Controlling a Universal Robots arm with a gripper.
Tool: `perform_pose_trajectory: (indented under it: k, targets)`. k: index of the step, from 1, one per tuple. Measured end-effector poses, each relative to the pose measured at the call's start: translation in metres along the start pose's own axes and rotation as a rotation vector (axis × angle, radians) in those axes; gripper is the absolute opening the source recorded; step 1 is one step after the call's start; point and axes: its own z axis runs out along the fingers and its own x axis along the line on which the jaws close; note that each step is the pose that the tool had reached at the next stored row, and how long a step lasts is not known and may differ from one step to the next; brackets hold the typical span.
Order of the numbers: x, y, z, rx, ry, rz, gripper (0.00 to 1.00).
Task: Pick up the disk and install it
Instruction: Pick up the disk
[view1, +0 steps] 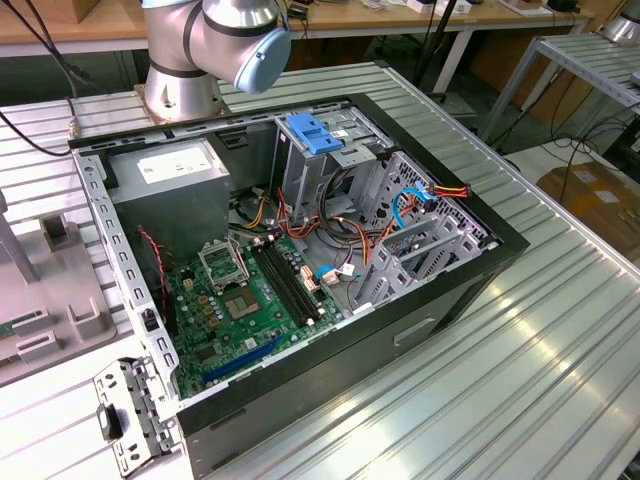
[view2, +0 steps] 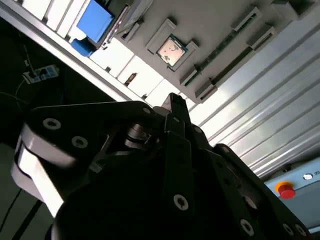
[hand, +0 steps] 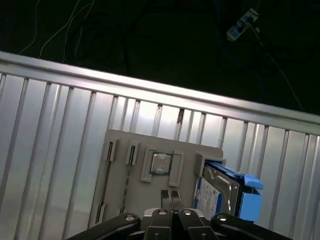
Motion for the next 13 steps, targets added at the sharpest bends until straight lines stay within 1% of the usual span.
perform_pose_trajectory:
  k: [3,4,6,7,8,11,13]
  targets:
    - [0.0000,0.0000,0.0006,0.0015,-0.0027,0.062,0.11]
    - [0.0000,-0.0001,0.0009,0.0022,-0.0040,0.091,0.11]
    - [0.0000,-0.0001,0.0012,0.0030,-0.0054,0.124,0.11]
    - [0.0000,-0.0001,0.0015,0.0036,-0.0067,0.153,0.11]
    - [0.0000,-0.0001,0.0020,0.0046,-0.0084,0.194,0.11]
    - [0.0001,-0.0001,0.0025,0.0058,-0.0105,0.242,0.11]
    - [0.0001,-0.0001,0.0028,0.0062,-0.0113,0.261,0.11]
